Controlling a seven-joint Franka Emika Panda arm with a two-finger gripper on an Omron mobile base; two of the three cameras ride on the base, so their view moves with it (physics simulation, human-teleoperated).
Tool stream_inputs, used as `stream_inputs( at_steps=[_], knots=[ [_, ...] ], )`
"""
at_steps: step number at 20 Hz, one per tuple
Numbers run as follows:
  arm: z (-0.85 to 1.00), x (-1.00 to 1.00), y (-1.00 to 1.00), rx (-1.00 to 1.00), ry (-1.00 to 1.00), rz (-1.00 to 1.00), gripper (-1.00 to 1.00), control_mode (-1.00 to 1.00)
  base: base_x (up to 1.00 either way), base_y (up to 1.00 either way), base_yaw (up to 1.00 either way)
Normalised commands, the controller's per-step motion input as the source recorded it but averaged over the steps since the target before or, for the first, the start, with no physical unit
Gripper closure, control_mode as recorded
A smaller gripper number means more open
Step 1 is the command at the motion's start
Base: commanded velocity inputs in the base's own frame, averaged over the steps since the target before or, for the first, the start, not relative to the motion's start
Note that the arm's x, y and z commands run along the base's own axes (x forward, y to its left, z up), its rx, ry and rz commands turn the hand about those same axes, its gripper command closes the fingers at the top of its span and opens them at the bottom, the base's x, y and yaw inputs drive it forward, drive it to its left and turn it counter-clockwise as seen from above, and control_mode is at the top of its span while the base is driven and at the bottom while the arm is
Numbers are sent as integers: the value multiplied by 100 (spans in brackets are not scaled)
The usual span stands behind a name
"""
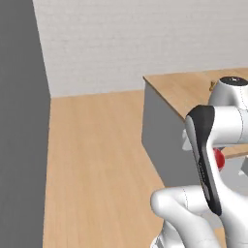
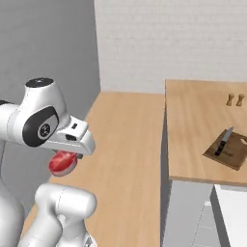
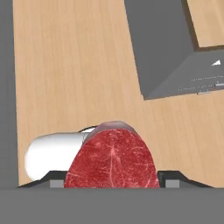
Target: Pick up the knife from the drawer and place it on the cutting board. Then place the meat from the plate to the cutting board.
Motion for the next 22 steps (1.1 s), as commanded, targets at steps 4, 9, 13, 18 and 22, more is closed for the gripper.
stream_inputs(
  at_steps=[4, 9, 13, 18, 22],
  knots=[
    [0, 0, 0, 0, 0, 0, 100, 100, 77, -26, -49],
    [0, 0, 0, 0, 0, 0, 100, 100, 42, -6, -67],
    [0, 0, 0, 0, 0, 0, 100, 100, 40, -2, -62],
    [0, 0, 0, 0, 0, 0, 100, 100, 74, -38, -44],
    [0, 0, 0, 0, 0, 0, 100, 100, 81, -43, -47]
  ],
)
